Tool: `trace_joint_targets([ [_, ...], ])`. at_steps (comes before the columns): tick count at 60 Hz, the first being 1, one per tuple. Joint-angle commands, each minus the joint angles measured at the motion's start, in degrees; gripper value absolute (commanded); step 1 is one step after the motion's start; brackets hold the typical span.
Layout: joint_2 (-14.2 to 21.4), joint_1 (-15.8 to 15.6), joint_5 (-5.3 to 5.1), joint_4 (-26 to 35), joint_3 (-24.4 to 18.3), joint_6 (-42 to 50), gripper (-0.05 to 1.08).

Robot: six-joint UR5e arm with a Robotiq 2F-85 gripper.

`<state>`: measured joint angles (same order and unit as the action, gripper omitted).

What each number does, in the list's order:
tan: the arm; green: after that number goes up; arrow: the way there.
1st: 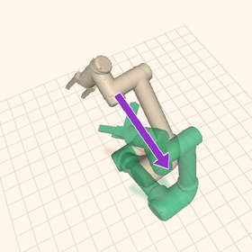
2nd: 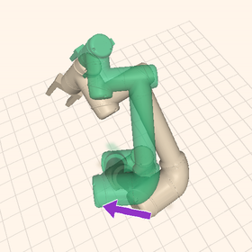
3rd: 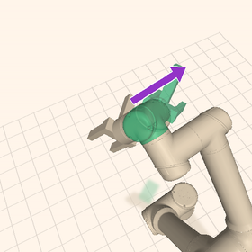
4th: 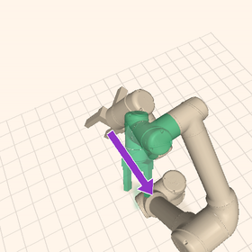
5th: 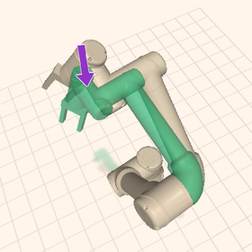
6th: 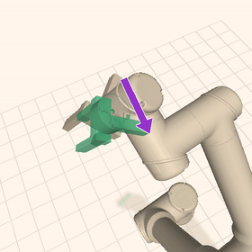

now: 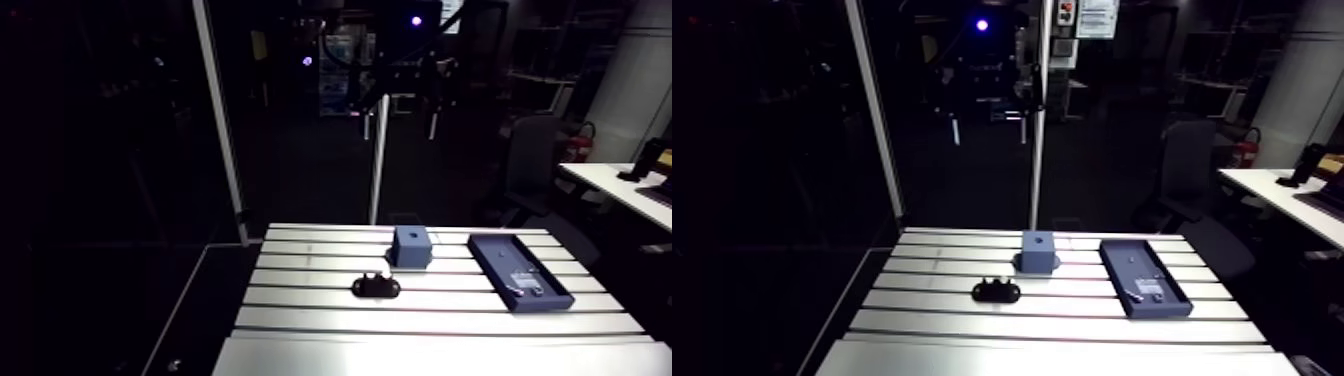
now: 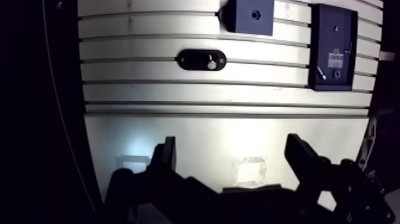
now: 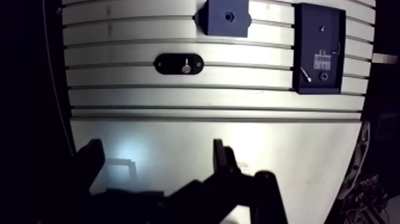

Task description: Pick up the M10 bolt and insert it into the hex recess until seated.

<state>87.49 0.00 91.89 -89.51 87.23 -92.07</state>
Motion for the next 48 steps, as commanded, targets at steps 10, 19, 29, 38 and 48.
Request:
trace_joint_targets([
  [10,-2.55,-1.41,0.35,3.87,-6.68,-5.80,0.01],
  [19,-2.55,-1.41,0.42,3.87,-6.59,-5.80,0.01],
  [29,-2.46,-1.41,0.26,3.70,-5.77,-5.71,0.01],
  [38,-2.46,-1.41,0.42,3.51,-4.86,-5.62,0.01],
  [48,-2.55,-1.41,0.52,1.54,-3.34,-5.37,0.01],
])
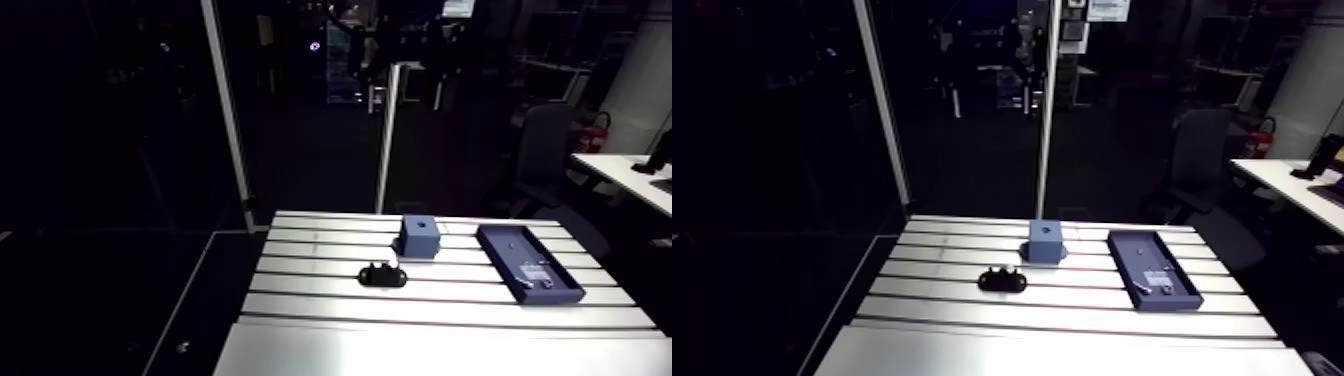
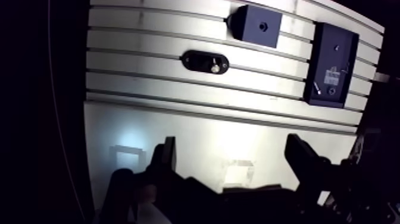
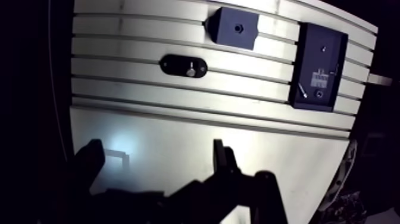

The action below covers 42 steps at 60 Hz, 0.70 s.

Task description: Pick up the M10 bolt and insert it into the hex recess until seated.

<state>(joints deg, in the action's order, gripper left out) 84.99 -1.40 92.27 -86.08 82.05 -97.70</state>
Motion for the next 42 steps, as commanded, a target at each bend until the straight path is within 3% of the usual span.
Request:
trace_joint_targets([
  [1,0.02,-0.01,0.14,-2.83,2.66,0.19,0.01],
  [25,0.12,0.61,-0.02,-15.74,13.04,0.18,0.01],
  [35,0.71,0.61,-0.19,-24.37,17.25,0.27,0.01],
  [39,0.74,0.68,-0.76,-27.38,18.84,0.27,0.01],
  [41,0.74,0.70,-1.80,-28.91,19.85,0.27,0.01],
  [42,0.74,0.70,-1.80,-28.91,19.85,0.27,0.01],
])
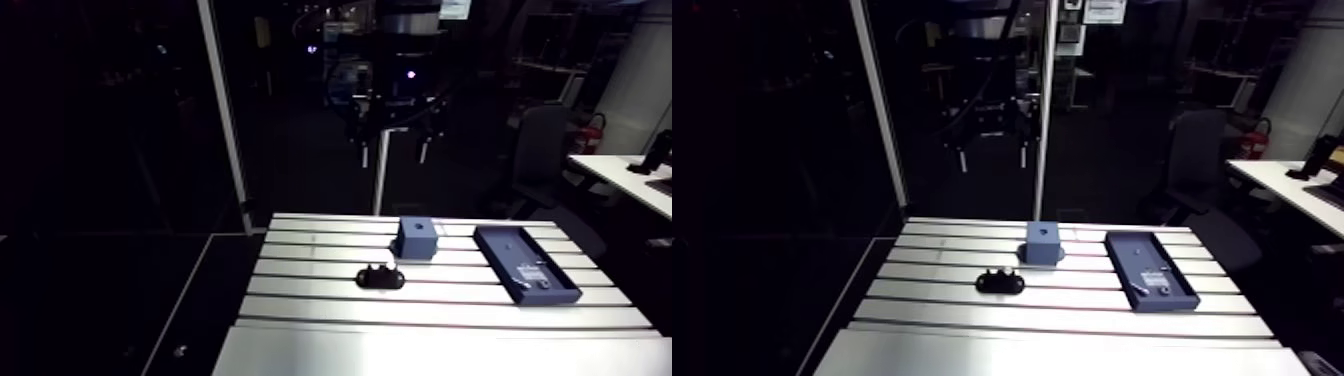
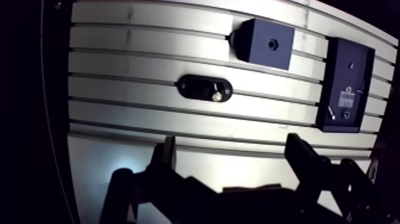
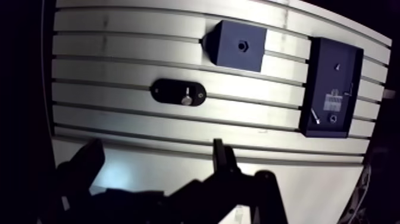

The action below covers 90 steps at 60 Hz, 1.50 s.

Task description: Pick up the M10 bolt and insert it into the hex recess until seated.

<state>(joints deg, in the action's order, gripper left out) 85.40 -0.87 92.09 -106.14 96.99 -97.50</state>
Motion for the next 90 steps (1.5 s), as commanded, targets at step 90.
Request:
trace_joint_targets([
  [90,-3.53,4.19,-3.55,-20.55,16.67,5.71,0.26],
])
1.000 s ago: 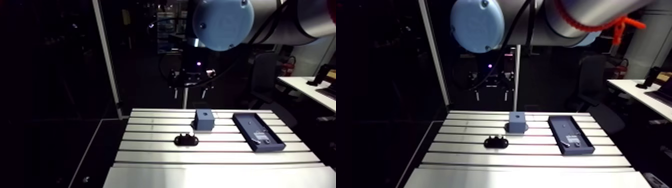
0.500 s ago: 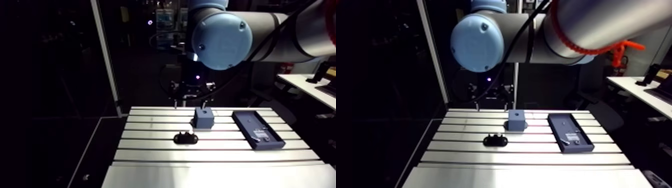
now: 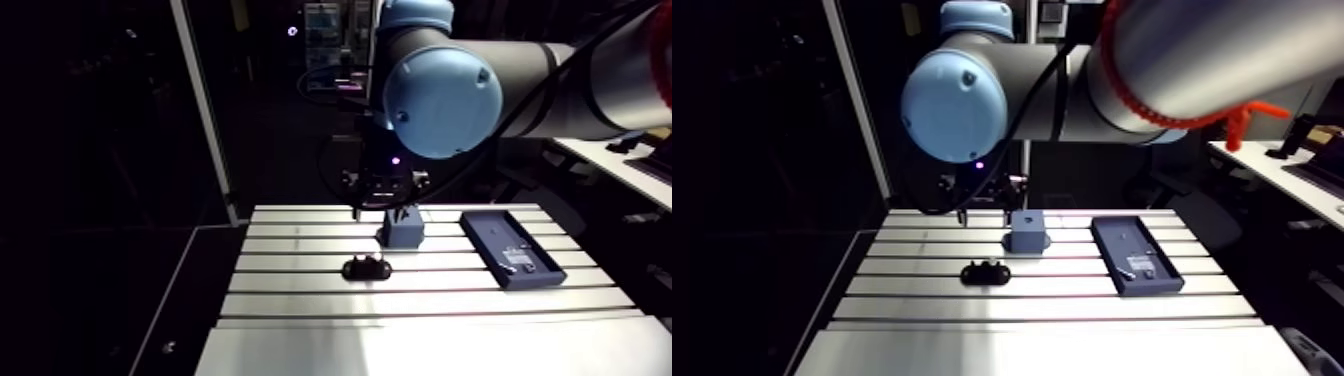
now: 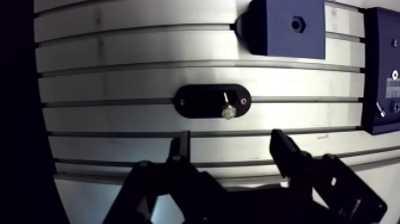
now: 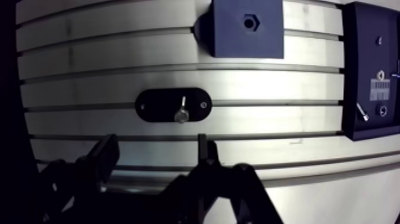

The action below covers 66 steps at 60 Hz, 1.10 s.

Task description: Pick up the M10 bolt and insert it into the hex recess until seated.

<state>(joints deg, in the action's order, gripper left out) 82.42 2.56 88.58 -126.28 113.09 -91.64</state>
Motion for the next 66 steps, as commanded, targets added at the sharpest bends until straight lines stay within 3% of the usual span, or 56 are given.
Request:
trace_joint_targets([
  [1,-0.63,0.78,-0.03,-0.79,0.74,-0.16,0.27],
  [18,-1.46,0.87,0.48,-4.63,2.51,-1.74,0.37],
  [37,-2.83,0.87,1.36,-7.49,4.01,-2.88,0.38],
  [66,-4.32,1.13,1.29,-11.62,5.85,-3.32,0.38],
])
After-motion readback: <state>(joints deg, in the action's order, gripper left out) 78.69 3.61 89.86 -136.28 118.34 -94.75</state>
